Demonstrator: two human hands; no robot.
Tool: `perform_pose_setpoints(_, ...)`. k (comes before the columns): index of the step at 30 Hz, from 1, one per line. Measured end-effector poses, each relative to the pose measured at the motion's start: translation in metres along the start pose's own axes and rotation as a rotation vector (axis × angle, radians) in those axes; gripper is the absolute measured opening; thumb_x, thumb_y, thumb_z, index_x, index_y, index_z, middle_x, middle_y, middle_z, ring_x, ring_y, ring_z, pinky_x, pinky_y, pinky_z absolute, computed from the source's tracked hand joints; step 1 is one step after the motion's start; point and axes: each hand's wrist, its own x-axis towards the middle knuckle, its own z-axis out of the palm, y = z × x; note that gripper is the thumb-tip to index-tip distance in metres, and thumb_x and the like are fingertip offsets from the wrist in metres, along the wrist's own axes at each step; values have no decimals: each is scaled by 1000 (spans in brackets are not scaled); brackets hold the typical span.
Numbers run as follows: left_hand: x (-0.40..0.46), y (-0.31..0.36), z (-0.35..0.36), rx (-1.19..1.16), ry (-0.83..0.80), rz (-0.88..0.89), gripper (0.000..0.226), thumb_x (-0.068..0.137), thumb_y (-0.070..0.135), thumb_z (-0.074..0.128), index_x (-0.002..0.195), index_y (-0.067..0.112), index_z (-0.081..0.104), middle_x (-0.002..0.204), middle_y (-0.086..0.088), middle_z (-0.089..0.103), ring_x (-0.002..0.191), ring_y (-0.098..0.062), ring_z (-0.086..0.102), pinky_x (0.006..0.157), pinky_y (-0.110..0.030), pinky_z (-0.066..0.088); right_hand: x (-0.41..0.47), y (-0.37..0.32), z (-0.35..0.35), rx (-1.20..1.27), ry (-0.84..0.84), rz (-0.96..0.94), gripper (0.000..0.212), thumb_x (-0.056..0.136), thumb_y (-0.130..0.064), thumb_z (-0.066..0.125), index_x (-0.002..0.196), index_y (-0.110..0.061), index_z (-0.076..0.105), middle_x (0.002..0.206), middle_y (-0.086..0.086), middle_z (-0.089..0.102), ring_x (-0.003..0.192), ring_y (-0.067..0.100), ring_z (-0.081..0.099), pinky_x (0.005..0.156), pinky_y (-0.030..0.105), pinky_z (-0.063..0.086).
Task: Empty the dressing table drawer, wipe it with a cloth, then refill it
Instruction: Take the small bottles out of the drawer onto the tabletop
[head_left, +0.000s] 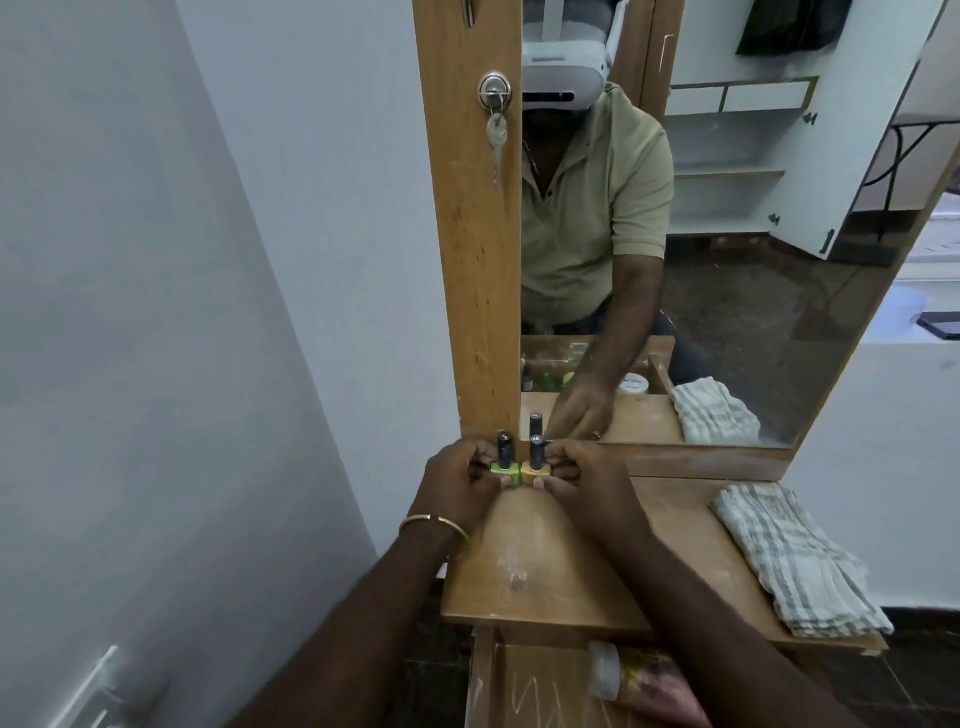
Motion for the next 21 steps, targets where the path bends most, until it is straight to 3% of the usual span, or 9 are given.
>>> perform_pose_setpoints(3,-2,0,4,47,34,8,23,78,13,79,98,17,69,93,7,61,83,-4,57,67,2,40,-2,0,1,7,48,15,32,76,-7,80,106,-13,70,97,-2,65,84,-1,60,72,5,48)
perform_pose_setpoints(7,-4,2,8,100,59,-12,25,79,18,78,101,18,68,99,3,63,84,-6,56,67,-2,40,-4,-1,3,-3,73,17,31,75,-8,81,104,-16,70,96,-4,63,84,0,60,77,15,53)
perform_pose_setpoints(13,-15,13,0,107,63,-81,33,79,19,78,110,19,66,113,0,65,99,-15,60,92,-28,51,-16,-7,-6,-49,100,52,31,75,-14,81,101,-22,66,98,-6,63,85,3,60,77,25,55)
perform_pose_setpoints(17,-36,27,-16,133,59,-44,34,80,24,78,111,22,63,115,2,61,101,-16,60,91,-32,53,-38,-26,-21,-60,112,19,31,73,-13,81,90,-30,61,90,-12,59,83,7,59,76,31,54)
perform_pose_setpoints(21,-74,35,-27,175,45,-8,26,85,32,70,108,22,62,114,1,60,99,-19,60,87,-36,52,-77,-45,-26,-91,87,-39,30,72,-16,82,94,-27,65,96,-12,58,78,7,61,72,30,53)
